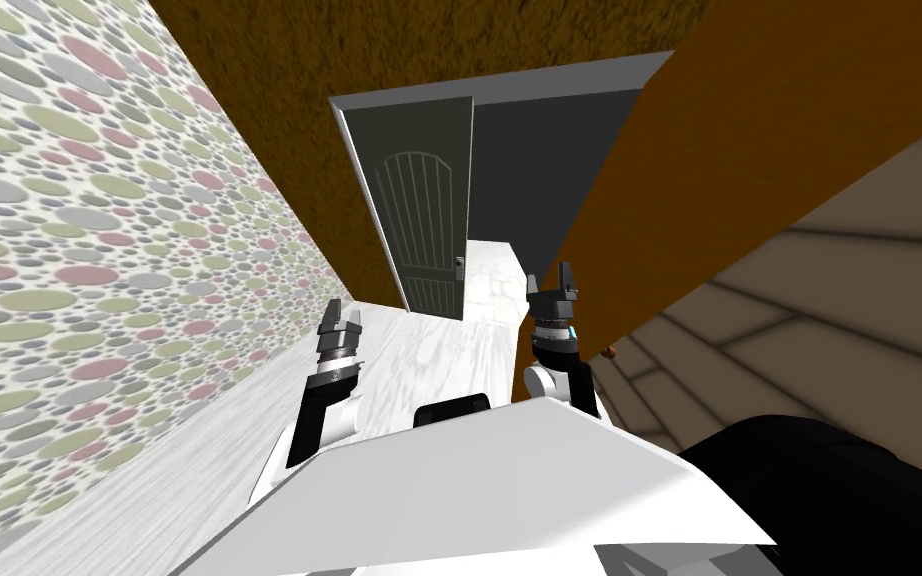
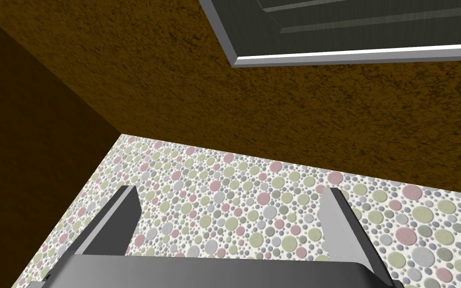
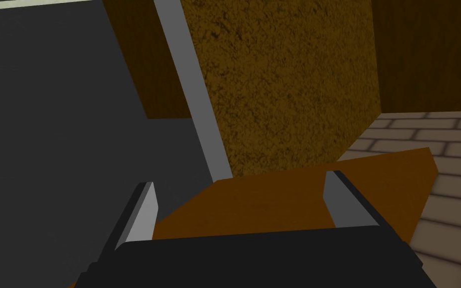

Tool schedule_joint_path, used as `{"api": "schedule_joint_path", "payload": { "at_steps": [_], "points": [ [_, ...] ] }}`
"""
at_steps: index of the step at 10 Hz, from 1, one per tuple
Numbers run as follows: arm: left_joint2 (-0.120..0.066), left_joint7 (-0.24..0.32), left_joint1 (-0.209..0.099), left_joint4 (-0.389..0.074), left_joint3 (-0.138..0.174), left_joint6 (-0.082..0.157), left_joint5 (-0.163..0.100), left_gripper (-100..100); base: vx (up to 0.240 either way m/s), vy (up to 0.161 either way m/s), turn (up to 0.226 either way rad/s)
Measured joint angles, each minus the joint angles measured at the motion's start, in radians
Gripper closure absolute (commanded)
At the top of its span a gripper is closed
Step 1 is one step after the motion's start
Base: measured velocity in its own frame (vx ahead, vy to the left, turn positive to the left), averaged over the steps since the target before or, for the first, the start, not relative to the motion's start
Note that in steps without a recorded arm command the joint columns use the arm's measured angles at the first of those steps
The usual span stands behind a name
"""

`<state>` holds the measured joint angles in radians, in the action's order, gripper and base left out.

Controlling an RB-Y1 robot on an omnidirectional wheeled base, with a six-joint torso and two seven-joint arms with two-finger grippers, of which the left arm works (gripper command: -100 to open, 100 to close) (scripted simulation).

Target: Pull the door open

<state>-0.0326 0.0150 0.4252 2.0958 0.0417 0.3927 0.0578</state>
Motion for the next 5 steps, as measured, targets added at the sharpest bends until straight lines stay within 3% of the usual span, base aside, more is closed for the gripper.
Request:
{"api": "schedule_joint_path", "payload": {
  "at_steps": [5],
  "points": [
    [-0.018, -0.004, -0.053, -0.090, 0.002, -0.014, -0.002, -100, 0.103, 0.008, -0.080]
  ]
}}
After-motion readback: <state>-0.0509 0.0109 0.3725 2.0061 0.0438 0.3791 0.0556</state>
